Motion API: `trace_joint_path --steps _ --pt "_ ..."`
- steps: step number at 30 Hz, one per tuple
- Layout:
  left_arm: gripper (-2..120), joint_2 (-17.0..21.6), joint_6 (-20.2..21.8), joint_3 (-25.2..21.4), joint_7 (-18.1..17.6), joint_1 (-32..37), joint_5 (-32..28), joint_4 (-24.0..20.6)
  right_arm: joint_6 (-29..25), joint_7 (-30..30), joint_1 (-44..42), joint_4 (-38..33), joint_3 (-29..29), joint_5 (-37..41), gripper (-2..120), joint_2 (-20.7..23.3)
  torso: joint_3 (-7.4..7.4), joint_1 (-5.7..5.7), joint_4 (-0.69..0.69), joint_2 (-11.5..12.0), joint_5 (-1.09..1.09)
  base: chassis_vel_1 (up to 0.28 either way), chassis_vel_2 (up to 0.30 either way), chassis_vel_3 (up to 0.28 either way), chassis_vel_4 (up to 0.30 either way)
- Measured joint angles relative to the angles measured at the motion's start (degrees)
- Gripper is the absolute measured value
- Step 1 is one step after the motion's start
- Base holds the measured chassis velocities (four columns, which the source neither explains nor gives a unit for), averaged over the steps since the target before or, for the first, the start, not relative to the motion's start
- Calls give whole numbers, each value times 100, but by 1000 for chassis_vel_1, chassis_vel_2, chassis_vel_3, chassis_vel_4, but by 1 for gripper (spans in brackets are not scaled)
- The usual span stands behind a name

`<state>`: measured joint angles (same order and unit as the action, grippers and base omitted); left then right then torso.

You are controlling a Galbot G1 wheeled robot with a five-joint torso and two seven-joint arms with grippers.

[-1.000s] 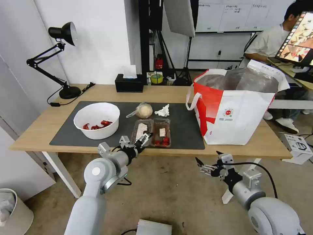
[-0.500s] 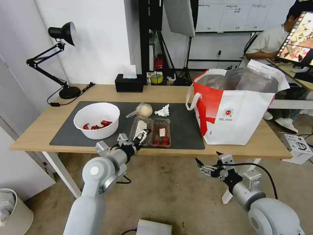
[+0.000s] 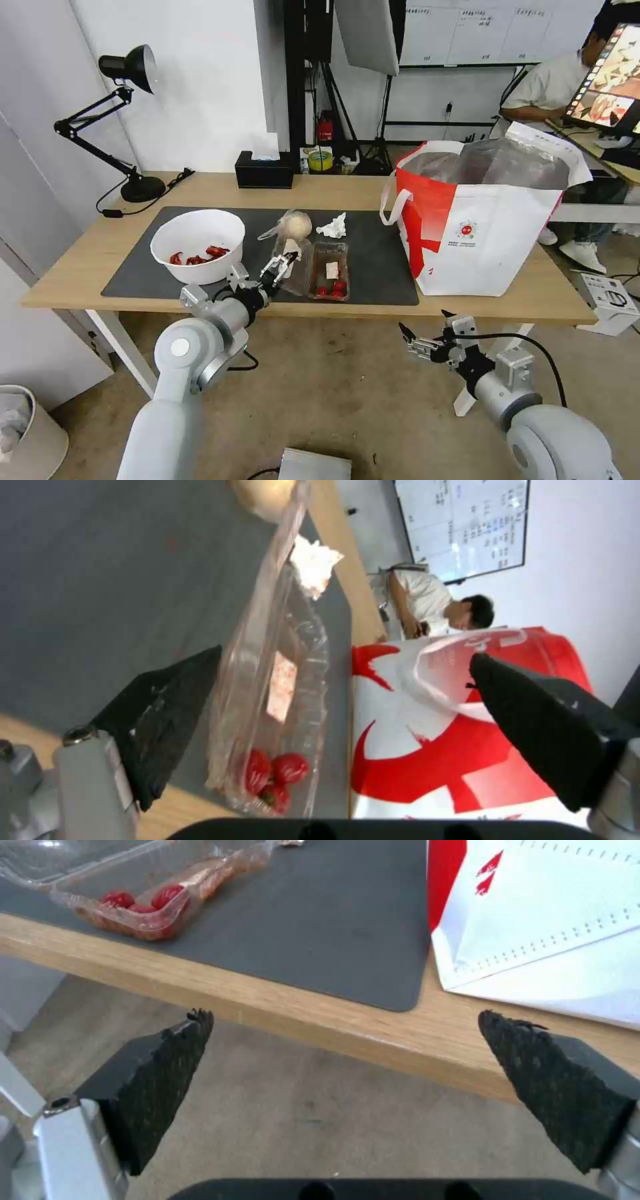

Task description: Pick up the trash from the table and place it into the takeout bag.

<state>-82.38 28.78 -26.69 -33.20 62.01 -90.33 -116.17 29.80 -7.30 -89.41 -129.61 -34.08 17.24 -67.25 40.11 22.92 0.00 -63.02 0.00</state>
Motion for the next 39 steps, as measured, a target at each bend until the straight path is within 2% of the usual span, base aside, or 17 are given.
trace_joint_path --steps 6,26,39 --pt "100 -2 -159 14 185 -42 1 -57 0 2 -9 -15 -6 -2 100 0 0 0 0 0 0 0 0 0 0" --pt "100 -43 -351 363 179 -207 19 -87 -1 3 -76 -87 -112 3 100 -10 0 0 0 0 0 0 0 0 0" --pt "100 -113 -219 1242 230 -200 345 -110 -56 -6 -244 -181 -312 41 100 -37 0 0 0 0 1 0 0 0 0"
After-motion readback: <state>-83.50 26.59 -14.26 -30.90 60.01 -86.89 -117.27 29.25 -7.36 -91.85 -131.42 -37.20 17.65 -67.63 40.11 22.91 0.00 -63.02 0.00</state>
